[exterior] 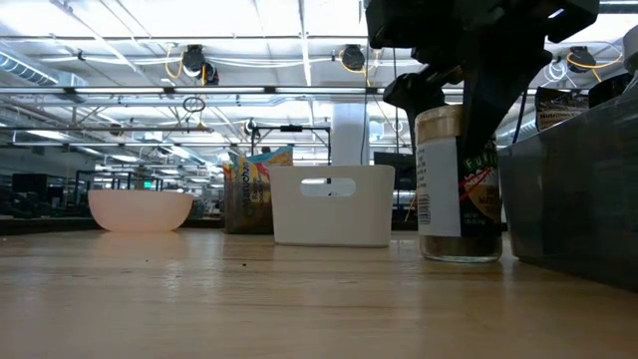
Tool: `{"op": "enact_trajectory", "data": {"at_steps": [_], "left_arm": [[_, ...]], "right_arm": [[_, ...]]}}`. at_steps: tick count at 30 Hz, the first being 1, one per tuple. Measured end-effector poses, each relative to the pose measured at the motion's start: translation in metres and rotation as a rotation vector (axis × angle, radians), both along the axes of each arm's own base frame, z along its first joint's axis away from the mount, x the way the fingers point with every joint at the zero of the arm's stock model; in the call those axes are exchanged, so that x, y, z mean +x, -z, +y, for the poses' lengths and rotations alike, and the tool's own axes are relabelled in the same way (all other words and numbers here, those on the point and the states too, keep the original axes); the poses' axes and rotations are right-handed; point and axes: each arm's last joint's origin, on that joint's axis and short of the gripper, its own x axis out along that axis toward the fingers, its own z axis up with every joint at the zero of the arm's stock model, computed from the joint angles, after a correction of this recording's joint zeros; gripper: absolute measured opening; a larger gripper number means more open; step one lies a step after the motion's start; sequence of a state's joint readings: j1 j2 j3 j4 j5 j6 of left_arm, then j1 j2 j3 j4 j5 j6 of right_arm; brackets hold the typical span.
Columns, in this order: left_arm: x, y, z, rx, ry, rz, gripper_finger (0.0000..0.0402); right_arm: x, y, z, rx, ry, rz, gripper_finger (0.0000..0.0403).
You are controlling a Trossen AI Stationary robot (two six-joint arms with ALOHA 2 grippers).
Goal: Pick & Place Food Item
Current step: Put the gold seasoning bottle into the bottom black bin
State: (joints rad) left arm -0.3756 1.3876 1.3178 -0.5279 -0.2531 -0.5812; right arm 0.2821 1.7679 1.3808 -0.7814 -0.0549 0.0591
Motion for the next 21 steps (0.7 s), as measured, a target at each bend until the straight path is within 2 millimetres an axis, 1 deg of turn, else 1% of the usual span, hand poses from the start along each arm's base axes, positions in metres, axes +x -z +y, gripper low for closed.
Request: {"op": "enact_trajectory", "data": {"at_steps": [7,11,15,17,21], "left_arm": [[0.0,0.0,0.0,0.009,-0.005,-0.002,0.0292],[0.0,0.0,0.001,0.011,-0.005,-0.002,0.0292],[0.0,0.0,0.001,0.028,0.002,-0.003,0.0292],[0.001,0.0,0.003,0.036,0.003,-0.004,0.0292],[0.002,0.0,0.006,0.052,0.001,-0.005,0.0292]], "right_arm": [[-0.002,-0.003,-0.001,-0.006,-0.015,-0.006,0.0265],[-0.004,-0.018,-0.005,-0.005,-0.014,-0.019,0.0265],[-0.005,-0.043,-0.012,0.004,0.009,-0.048,0.0265],[-0.007,-0.062,-0.016,0.011,0.023,-0.075,0.0265],[-0.015,-0.105,-0.022,0.025,0.037,-0.145,0.0265]]}}
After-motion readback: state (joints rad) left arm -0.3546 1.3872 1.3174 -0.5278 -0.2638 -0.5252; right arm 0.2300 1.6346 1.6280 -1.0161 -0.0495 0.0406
